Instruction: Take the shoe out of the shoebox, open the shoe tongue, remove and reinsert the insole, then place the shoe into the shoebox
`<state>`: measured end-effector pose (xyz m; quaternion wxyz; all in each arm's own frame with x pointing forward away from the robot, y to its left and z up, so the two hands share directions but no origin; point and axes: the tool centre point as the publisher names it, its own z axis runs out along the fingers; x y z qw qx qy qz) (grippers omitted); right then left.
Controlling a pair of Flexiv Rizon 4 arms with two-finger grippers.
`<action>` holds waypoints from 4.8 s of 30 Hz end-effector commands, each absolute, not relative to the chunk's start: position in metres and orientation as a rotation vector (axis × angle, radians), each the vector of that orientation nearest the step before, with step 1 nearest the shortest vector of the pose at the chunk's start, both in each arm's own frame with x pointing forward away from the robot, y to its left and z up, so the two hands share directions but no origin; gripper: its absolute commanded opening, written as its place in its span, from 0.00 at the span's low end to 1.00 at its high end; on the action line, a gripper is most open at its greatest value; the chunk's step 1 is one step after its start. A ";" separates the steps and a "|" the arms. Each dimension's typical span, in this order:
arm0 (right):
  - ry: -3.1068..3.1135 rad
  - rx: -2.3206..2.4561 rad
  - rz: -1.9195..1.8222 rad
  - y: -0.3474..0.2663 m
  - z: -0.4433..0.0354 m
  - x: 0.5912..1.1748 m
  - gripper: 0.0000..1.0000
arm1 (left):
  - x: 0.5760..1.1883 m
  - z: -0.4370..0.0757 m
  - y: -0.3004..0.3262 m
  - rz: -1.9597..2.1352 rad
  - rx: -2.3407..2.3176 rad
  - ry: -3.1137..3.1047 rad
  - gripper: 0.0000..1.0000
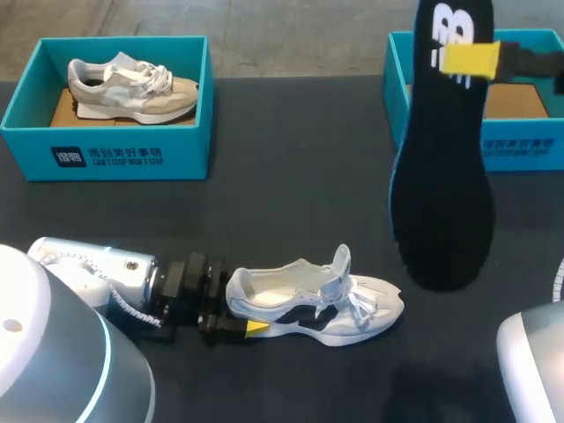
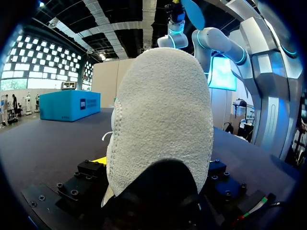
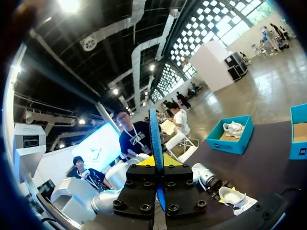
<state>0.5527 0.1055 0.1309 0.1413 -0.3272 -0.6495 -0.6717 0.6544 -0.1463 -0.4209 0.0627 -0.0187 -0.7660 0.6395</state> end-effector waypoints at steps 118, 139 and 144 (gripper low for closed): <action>-1.700 -0.950 -2.053 0.136 0.100 0.503 0.00 | 0.682 -0.331 -0.073 0.257 -0.383 -2.923 1.00; -1.700 -0.950 -2.053 0.136 0.100 0.503 0.00 | 0.711 -0.312 -0.113 0.317 -0.442 -2.968 1.00; -1.700 -0.950 -2.053 0.136 0.100 0.503 0.00 | 0.717 -0.319 -0.130 0.314 -0.479 -2.976 1.00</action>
